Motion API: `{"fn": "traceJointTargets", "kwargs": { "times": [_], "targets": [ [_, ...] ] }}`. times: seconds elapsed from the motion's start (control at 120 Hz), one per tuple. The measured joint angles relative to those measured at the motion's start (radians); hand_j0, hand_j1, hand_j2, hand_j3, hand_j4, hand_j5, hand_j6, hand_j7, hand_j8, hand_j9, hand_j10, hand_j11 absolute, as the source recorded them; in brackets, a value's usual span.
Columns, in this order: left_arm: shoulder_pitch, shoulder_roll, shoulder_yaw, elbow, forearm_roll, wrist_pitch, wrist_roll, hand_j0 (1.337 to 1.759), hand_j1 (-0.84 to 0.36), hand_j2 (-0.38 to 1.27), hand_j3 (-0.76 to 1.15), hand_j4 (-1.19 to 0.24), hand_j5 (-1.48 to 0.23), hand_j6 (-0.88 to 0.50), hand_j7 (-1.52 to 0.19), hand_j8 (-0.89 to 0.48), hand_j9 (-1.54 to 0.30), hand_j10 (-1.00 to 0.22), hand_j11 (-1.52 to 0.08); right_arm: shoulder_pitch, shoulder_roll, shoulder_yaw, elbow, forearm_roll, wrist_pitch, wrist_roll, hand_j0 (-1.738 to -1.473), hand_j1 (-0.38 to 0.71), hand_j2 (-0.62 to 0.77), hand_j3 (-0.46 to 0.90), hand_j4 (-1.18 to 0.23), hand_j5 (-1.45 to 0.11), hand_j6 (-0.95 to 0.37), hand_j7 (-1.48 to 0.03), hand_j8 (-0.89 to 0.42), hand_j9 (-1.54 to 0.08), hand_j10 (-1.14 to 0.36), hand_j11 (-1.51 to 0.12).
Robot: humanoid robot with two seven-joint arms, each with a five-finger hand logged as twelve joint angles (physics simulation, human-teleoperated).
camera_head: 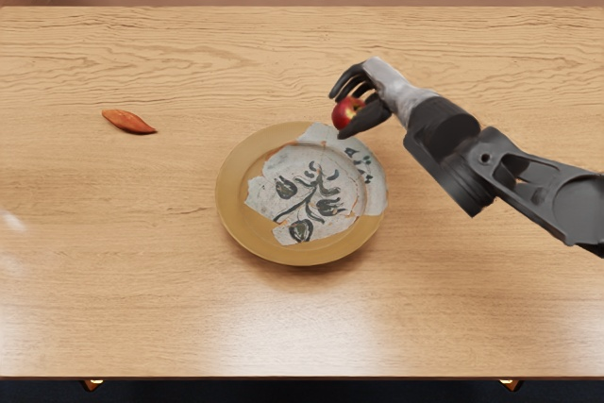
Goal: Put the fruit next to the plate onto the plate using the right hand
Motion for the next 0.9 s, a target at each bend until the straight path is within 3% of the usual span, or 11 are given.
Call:
{"fn": "traceJointTargets", "kwargs": {
  "times": [0.192, 0.3, 0.425, 0.592, 0.725, 0.9],
  "targets": [
    [0.0, 0.0, 0.0, 0.0, 0.0, 0.0, 0.0, 1.658, 0.34, 0.0, 0.0, -0.01, -0.01, -0.01, -0.01, -0.01, -0.01, -0.01, -0.01, -0.068, 0.121, -0.03, 0.036, 0.006, 0.001, 0.0, -1.653, 0.18, 0.2, 0.0, -0.78, -1.1, -0.52, -1.04, -0.39, -1.09, -0.5, -1.09],
    [0.0, 0.0, 0.0, 0.0, 0.0, 0.0, 0.0, 1.658, 0.34, 0.0, 0.0, -0.01, -0.01, -0.01, -0.01, -0.01, -0.01, -0.01, -0.01, -0.089, 0.153, -0.046, 0.038, 0.008, 0.002, 0.0, -1.654, 0.21, 0.26, 0.0, -0.77, -1.12, -0.51, -1.05, -0.36, -1.09, -0.49, -1.09],
    [0.0, 0.0, 0.0, 0.0, 0.0, 0.0, 0.0, 1.658, 0.34, 0.0, 0.0, -0.01, -0.01, -0.01, -0.01, -0.01, -0.01, -0.01, -0.01, -0.094, 0.159, -0.013, 0.04, 0.004, 0.021, 0.0, -1.656, -0.01, 0.15, 0.0, -0.45, -0.65, -0.31, -0.61, -0.23, -0.63, -0.29, -0.63],
    [0.005, 0.0, 0.0, 0.0, 0.0, -0.001, 0.0, 1.658, 0.34, 0.0, 0.0, -0.01, -0.01, -0.01, -0.01, -0.01, -0.01, -0.01, -0.01, -0.135, 0.154, 0.26, 0.043, 0.278, 0.441, 0.0, -1.657, -0.18, 0.06, 0.0, -0.21, -0.31, -0.15, -0.29, -0.12, -0.3, -0.14, -0.3],
    [0.002, 0.0, -0.001, 0.0, -0.001, -0.002, 0.0, 1.658, 0.34, 0.0, 0.0, -0.01, -0.01, -0.01, -0.01, -0.01, -0.01, -0.01, -0.01, -0.293, 0.149, 0.571, 0.042, 0.52, 0.791, 0.0, -1.658, -0.25, 0.03, 0.0, -0.12, -0.18, -0.09, -0.17, -0.07, -0.17, -0.09, -0.17],
    [0.002, 0.0, -0.001, 0.0, -0.001, -0.003, 0.0, 1.658, 0.34, 0.0, 0.0, -0.01, -0.01, -0.01, -0.01, -0.01, -0.01, -0.01, -0.01, -0.509, 0.097, 0.842, 0.034, 0.824, 0.92, 0.0, -1.658, -0.29, 0.01, 0.0, -0.06, -0.09, -0.05, -0.09, -0.04, -0.09, -0.05, -0.09]
  ]
}}
